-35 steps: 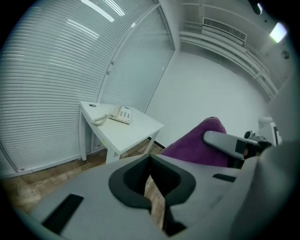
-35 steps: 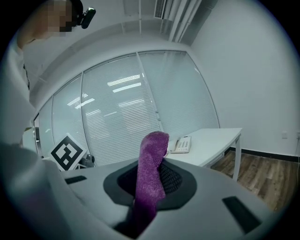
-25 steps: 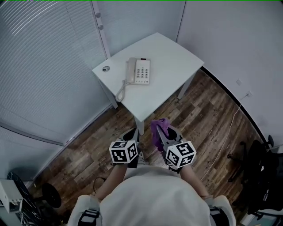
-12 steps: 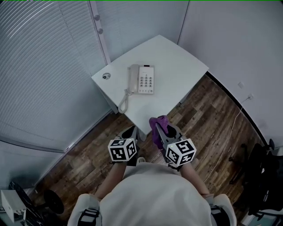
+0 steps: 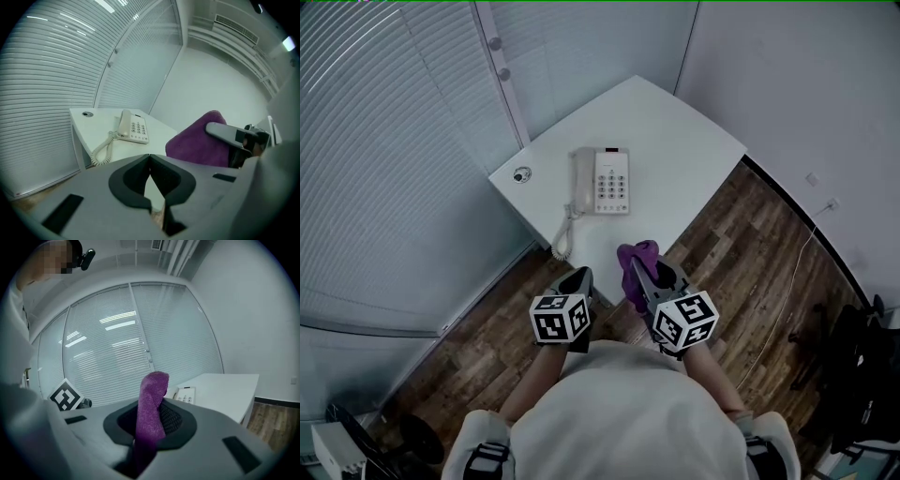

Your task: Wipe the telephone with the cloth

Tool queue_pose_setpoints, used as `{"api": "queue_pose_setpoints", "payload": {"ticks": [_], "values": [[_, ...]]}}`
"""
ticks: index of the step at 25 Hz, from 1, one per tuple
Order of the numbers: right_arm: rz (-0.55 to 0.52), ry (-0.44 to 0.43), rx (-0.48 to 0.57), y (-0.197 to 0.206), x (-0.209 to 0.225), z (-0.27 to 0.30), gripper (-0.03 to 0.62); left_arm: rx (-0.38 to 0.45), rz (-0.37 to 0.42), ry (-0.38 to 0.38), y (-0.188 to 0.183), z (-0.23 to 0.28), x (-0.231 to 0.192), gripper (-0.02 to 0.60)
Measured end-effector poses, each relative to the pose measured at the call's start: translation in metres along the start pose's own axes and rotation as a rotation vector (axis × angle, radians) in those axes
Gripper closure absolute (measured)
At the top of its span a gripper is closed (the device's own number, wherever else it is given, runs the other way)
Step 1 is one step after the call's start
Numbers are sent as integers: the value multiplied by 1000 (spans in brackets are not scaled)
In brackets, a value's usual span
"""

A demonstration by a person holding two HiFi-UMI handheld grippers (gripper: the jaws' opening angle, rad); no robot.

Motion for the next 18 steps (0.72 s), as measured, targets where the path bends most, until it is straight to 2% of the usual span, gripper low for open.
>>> {"api": "queue_pose_setpoints", "payload": {"ticks": [8,18], "values": [[-15,18,16,-14,15,18,534,-24,20,-12,-22,14,-10,561],[-73,-47,24,-31,55,49,534,4,-25,-63,-35,43,-8,561]]}}
Point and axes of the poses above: the fingertips, and each gripper's own axes: z forward along the fingers, x to its right, y out of its underside, the point moved 10 cm from there along -z, backward along the fingers, and after that the axes turned 11 degrees about -z, right-handed, at the moved point
